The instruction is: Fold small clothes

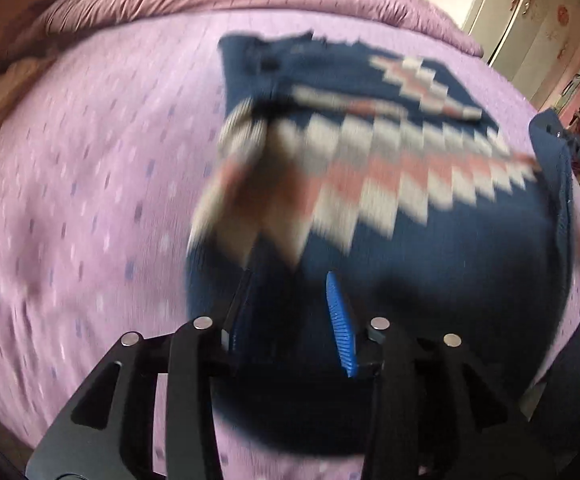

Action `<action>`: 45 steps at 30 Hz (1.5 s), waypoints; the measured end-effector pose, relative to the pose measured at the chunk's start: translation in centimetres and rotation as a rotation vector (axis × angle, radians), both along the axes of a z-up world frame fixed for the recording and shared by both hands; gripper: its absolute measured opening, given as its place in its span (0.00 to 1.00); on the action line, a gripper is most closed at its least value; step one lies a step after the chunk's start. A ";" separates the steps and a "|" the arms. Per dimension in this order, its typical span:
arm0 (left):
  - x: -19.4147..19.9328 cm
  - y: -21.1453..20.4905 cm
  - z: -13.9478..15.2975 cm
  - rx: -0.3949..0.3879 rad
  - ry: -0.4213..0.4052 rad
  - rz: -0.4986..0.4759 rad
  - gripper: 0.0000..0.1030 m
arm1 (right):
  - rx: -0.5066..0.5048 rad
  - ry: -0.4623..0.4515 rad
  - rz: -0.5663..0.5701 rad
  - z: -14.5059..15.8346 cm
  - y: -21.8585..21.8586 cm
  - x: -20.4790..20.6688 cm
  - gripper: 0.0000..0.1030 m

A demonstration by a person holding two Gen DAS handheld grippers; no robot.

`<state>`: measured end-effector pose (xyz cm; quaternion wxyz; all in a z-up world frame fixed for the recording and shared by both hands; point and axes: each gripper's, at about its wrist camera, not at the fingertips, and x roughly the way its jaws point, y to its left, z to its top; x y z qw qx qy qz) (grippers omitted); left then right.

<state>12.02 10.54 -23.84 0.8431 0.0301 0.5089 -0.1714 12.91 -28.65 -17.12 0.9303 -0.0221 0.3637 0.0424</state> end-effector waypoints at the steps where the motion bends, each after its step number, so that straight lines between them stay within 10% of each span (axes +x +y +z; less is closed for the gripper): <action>1: -1.0 0.6 -0.5 -0.007 0.012 0.015 0.39 | 0.000 0.005 -0.002 -0.3 0.1 -0.5 0.07; 9: -6.2 2.9 -1.6 -0.070 0.057 0.133 0.93 | -0.001 0.039 -0.020 -1.9 1.4 -4.5 0.07; 14: -7.9 4.2 -3.5 -0.171 0.126 0.202 0.95 | 0.017 0.033 -0.040 -1.4 0.7 -5.1 0.07; 16: -8.4 3.8 -4.5 -0.241 0.173 0.203 0.92 | 0.010 0.034 -0.038 -1.3 0.8 -5.1 0.07; 18: -8.9 3.0 -5.2 -0.227 0.176 0.202 0.33 | 0.009 0.034 -0.035 -1.2 0.8 -5.1 0.07; 19: -9.0 2.3 -5.7 -0.138 0.176 0.221 0.24 | 0.012 0.034 -0.037 -1.2 0.8 -5.1 0.07; 23: -8.6 1.0 -6.1 -0.086 0.158 0.224 0.12 | 0.017 0.034 -0.040 -1.2 0.8 -5.3 0.07; 45: 1.9 -6.8 5.5 0.054 -0.345 0.034 0.09 | 0.025 -0.014 -0.029 1.2 -0.9 -3.4 0.07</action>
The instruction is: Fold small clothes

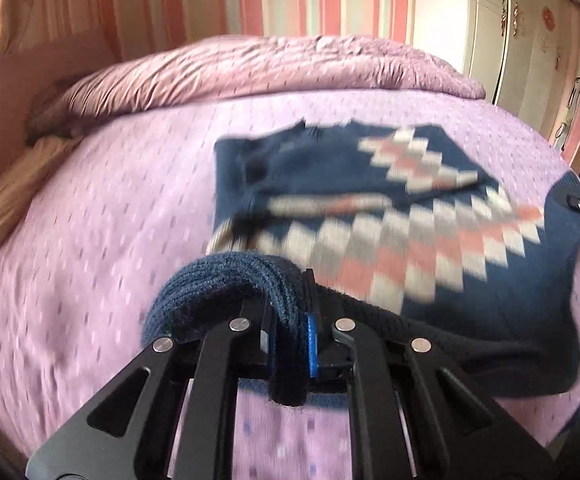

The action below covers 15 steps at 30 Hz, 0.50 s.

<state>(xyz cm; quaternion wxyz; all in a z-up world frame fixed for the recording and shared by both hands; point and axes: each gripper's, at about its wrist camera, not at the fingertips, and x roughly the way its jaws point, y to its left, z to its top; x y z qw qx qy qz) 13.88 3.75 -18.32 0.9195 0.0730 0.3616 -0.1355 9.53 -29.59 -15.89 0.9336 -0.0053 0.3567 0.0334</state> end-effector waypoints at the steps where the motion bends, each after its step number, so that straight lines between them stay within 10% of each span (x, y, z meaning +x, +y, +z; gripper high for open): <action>1: 0.8 -0.4 0.5 -0.004 -0.012 0.002 0.09 | 0.011 -0.003 -0.005 0.3 -0.3 0.4 0.07; 15: 16.6 -0.7 4.4 0.084 -0.144 0.128 0.09 | -0.144 -0.090 -0.039 3.8 -3.3 15.5 0.07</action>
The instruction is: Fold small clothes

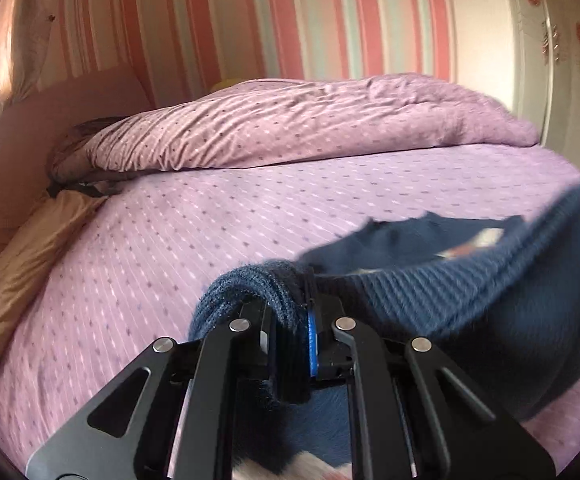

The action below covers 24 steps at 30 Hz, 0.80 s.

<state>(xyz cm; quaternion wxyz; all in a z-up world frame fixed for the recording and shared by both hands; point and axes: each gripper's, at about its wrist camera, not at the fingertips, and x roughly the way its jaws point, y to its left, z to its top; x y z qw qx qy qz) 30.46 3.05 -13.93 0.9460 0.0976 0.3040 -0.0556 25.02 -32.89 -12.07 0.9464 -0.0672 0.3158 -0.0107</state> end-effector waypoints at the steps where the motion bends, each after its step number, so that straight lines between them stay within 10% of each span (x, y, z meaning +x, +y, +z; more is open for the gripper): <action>1: 1.4 -0.2 -0.2 0.027 -0.005 0.006 0.09 | -0.005 -0.002 -0.013 -0.1 -0.3 1.3 0.07; 14: 14.2 -2.5 -7.5 0.130 0.208 0.026 0.10 | 0.082 0.226 -0.164 -9.4 -4.6 14.2 0.07; 24: 9.8 1.6 -6.5 -0.089 0.202 0.010 0.55 | 0.130 0.188 -0.144 -9.9 -4.6 12.6 0.11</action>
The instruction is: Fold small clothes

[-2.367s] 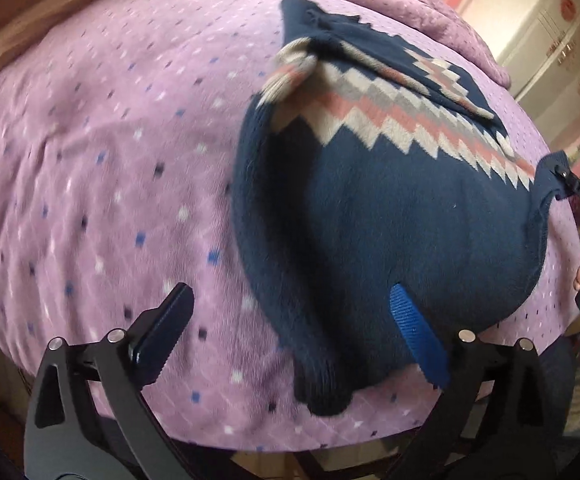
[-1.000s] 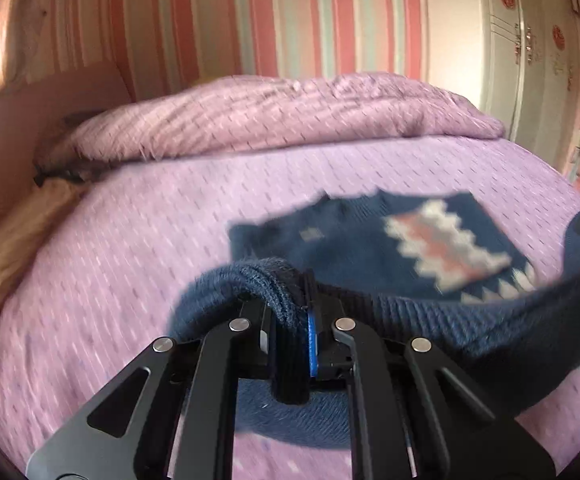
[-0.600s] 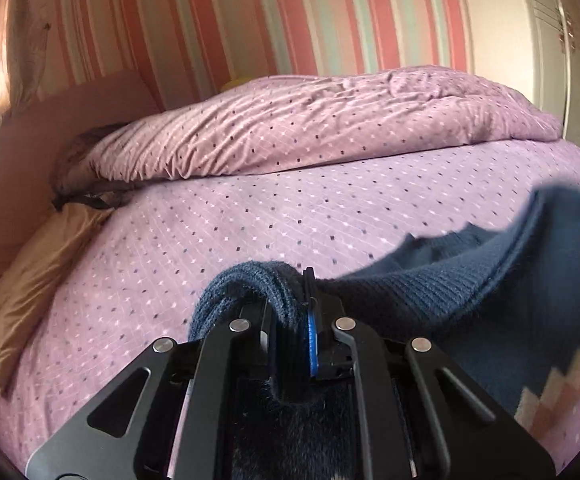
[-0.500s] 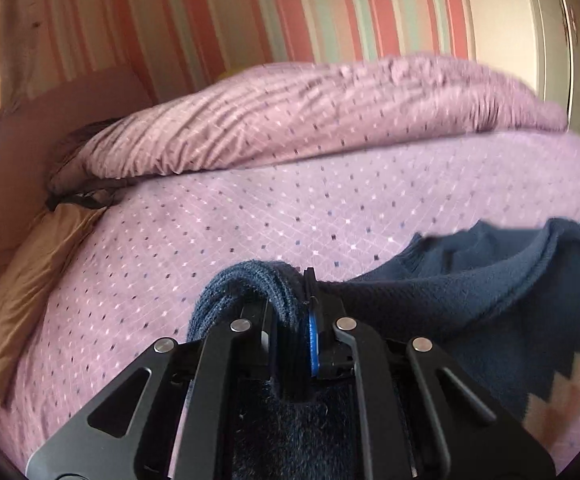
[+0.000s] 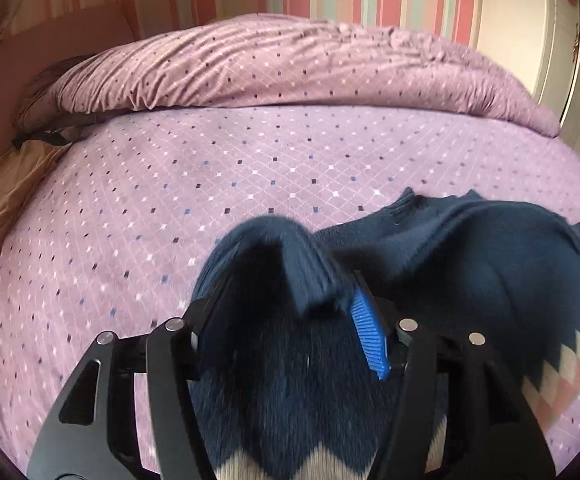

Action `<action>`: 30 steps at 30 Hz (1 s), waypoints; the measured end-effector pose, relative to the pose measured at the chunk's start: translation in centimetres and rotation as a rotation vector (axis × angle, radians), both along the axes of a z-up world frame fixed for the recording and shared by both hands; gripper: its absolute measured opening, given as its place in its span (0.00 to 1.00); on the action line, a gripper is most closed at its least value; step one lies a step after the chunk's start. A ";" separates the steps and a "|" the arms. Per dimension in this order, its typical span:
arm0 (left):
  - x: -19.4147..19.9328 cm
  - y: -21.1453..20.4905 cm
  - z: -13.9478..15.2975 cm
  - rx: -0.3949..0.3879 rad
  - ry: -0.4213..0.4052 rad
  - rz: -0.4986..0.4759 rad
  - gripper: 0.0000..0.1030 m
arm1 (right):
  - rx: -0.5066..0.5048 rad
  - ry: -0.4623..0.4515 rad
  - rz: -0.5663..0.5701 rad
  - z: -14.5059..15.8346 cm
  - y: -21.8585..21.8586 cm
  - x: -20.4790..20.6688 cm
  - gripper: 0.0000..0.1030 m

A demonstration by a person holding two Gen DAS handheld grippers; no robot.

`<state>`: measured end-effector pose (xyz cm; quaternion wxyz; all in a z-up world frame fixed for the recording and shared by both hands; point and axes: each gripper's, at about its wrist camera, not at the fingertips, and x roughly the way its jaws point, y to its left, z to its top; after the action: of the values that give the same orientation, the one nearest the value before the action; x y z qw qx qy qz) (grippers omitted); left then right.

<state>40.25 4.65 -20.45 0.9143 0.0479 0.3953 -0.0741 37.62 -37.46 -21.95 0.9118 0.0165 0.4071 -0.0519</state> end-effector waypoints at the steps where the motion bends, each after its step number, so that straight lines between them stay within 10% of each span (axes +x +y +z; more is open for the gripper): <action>1: -0.8 0.0 0.2 0.000 -0.015 -0.005 0.54 | -0.001 -0.002 0.001 -0.2 0.0 -0.1 0.11; 7: -1.7 -2.2 1.1 -0.002 -0.019 -0.091 0.51 | -0.002 -0.002 0.001 -0.4 0.0 0.0 0.11; 9: -0.1 -3.1 0.7 -0.009 0.012 -0.110 0.82 | -0.002 0.004 0.005 -0.4 0.0 0.1 0.13; 13: 3.3 -4.8 -0.1 0.005 0.053 -0.117 0.97 | 0.009 0.012 0.025 -0.2 0.0 0.1 0.52; 18: 6.7 -4.2 -1.8 -0.027 0.140 -0.063 0.97 | 0.033 -0.022 0.053 1.1 -0.1 -0.6 0.75; 30: 10.5 -4.0 -4.1 -0.012 0.205 -0.020 0.97 | 0.073 -0.028 0.246 3.9 1.0 -2.4 0.75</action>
<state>50.79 0.67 -24.54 0.8686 0.0387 0.4858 -0.0898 35.25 -36.50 -18.05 0.9156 0.0004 0.3948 0.0757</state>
